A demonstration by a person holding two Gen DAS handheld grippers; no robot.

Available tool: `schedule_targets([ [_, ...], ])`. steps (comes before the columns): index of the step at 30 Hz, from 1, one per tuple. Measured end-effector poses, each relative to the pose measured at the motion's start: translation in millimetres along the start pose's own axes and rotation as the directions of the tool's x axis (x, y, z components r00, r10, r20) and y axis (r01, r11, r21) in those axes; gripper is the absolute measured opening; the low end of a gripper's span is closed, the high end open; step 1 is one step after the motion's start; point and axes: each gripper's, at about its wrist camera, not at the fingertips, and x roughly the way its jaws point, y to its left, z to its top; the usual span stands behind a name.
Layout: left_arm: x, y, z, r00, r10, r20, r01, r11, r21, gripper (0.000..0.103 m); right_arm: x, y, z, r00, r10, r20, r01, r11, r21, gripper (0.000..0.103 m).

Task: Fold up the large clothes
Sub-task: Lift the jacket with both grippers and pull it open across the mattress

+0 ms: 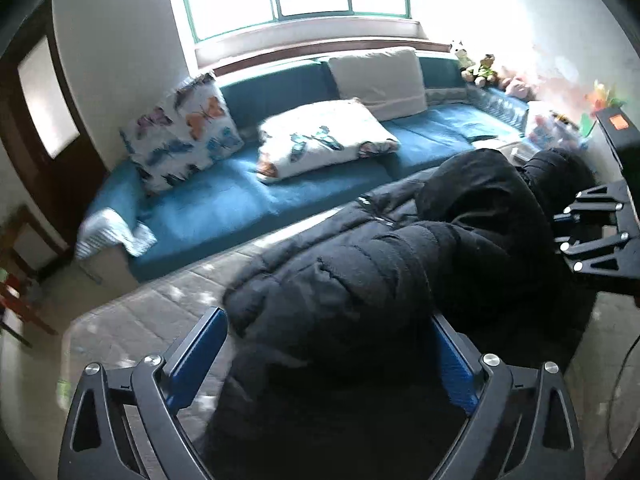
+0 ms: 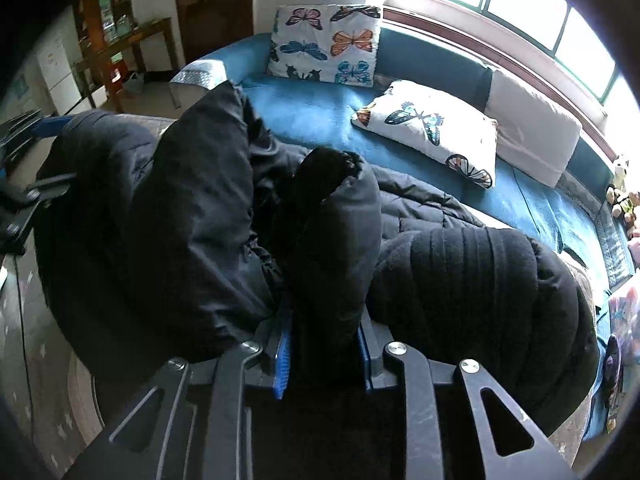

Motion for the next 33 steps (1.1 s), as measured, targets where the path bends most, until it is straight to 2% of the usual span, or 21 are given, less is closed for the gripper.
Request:
schedule_targets([
  [2,9,3,-3,0.998,-0.061,-0.020,0.060,0.997,-0.040,0.073,-2,-1,0,1.000,0.005,0.004,-0.005,1.000,0.000,0.027],
  [5,8,-2,-8,0.998,-0.060,-0.010,0.059,0.998,-0.029,0.055,-6,-1,2,1.000,0.009,0.012,-0.010,1.000,0.007,0.025],
  [8,-9,-10,-15,0.999,-0.049,0.010,0.049,0.999,-0.002,0.045,-16,4,-3,1.000,0.009,0.020,-0.009,1.000,-0.004,0.023],
  [13,-52,-28,-32,0.998,-0.043,0.040,0.042,0.998,0.036,0.039,-43,18,-16,0.999,0.031,0.033,-0.031,0.999,-0.018,0.020],
  [19,-126,-52,-68,0.994,-0.067,0.086,0.062,0.996,0.060,0.036,-90,43,-39,0.996,0.037,0.076,-0.033,0.998,-0.060,0.019],
  [26,-193,-78,-128,0.989,-0.105,0.105,0.100,0.993,0.055,0.032,-142,66,-69,0.990,0.039,0.134,-0.027,0.996,-0.086,0.019],
  [33,-230,-110,-186,0.986,-0.120,0.113,0.112,0.991,0.072,0.029,-172,81,-100,0.983,0.053,0.176,-0.037,0.995,-0.094,0.018],
])
